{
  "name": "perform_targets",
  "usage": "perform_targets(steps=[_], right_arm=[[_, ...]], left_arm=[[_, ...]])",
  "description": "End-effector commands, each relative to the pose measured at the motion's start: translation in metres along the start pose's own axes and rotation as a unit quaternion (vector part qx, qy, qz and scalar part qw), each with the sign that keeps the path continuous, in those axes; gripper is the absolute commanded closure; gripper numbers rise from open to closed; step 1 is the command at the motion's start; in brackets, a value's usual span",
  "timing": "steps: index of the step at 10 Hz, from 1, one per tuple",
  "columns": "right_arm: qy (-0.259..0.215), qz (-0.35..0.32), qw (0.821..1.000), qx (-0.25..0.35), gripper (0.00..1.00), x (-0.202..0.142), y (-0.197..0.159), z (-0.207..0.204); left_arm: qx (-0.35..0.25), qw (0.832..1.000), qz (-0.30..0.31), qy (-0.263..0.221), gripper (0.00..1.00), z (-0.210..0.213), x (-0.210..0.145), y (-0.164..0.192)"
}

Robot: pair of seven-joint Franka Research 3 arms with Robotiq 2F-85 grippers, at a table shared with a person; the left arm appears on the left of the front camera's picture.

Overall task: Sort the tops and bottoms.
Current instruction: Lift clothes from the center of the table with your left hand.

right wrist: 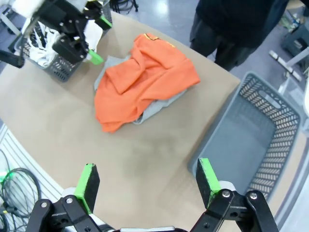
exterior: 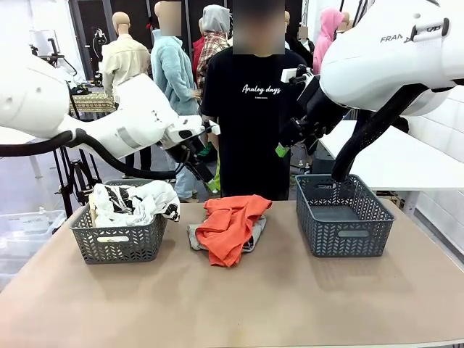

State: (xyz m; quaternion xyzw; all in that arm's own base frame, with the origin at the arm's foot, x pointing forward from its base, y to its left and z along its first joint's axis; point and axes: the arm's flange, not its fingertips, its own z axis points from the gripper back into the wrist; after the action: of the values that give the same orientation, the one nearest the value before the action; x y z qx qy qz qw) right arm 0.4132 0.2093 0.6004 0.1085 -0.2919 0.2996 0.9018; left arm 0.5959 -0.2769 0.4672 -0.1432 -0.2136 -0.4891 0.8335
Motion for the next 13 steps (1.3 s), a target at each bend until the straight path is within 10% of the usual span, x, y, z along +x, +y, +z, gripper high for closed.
perform_targets(steps=[1,6,13], right_arm=[[0.005,-0.002,1.0,0.001,0.0,-0.006,0.0,0.0],[0.005,-0.002,1.0,0.001,0.0,-0.006,0.0,0.0],[0.005,-0.002,1.0,0.001,0.0,-0.006,0.0,0.0]], left_arm=[[-0.019,0.999,-0.02,0.028,0.0,-0.012,0.025,0.001],[-0.008,1.0,-0.008,0.004,0.0,-0.006,0.009,0.004],[-0.003,0.991,-0.049,0.125,0.0,-0.105,0.058,-0.018]])
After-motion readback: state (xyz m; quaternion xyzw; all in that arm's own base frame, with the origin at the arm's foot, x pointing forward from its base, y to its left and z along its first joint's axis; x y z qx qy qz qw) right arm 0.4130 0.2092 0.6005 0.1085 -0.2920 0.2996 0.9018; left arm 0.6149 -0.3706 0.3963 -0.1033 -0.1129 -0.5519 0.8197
